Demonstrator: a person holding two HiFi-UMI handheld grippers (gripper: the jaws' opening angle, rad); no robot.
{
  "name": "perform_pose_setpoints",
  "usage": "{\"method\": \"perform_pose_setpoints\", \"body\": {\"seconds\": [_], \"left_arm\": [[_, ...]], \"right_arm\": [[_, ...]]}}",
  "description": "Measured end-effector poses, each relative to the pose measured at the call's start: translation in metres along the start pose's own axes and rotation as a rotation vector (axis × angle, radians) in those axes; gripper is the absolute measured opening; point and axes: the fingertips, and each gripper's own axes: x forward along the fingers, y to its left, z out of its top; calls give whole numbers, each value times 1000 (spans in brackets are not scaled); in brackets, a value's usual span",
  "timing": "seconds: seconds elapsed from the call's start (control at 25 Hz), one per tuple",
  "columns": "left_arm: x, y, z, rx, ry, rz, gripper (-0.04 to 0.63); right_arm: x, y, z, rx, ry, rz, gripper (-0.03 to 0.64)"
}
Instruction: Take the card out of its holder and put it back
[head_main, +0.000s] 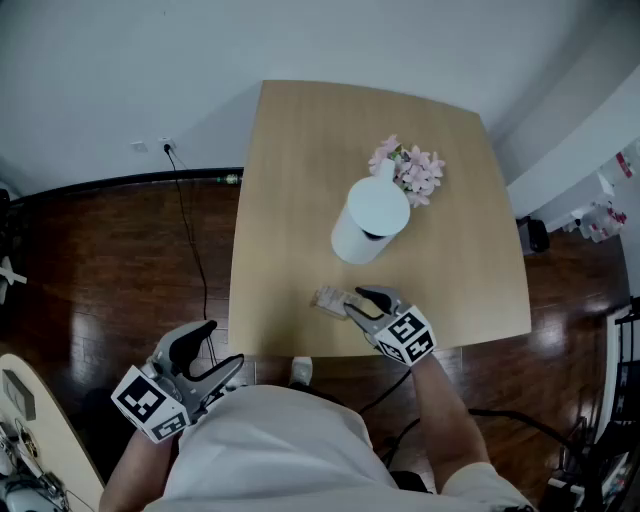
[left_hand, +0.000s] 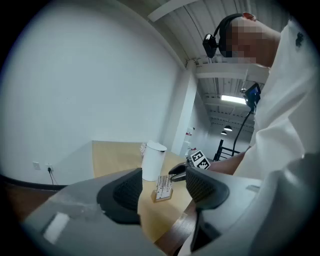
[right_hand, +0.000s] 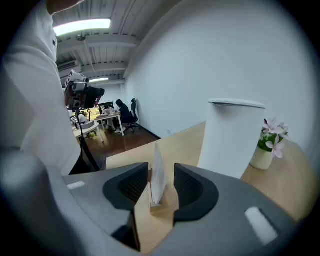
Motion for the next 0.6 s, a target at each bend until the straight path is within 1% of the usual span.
{"method": "perform_pose_setpoints", "body": {"seconds": [0.12,0.24,0.4,0.6], "left_arm": [[4,1,1,-7,-2,13,285],[8,4,1,-12,0,26,285],[10,6,0,-22,0,39,285],[8,8,0,-32,-4,43,284]], "right_arm": [[7,-1,-4,6,6,38,128],[12,-3,-6,5,12,60,104],[15,-3,-6,8,0,86,38],[14,-1,-3,35,-18,119,27]]}}
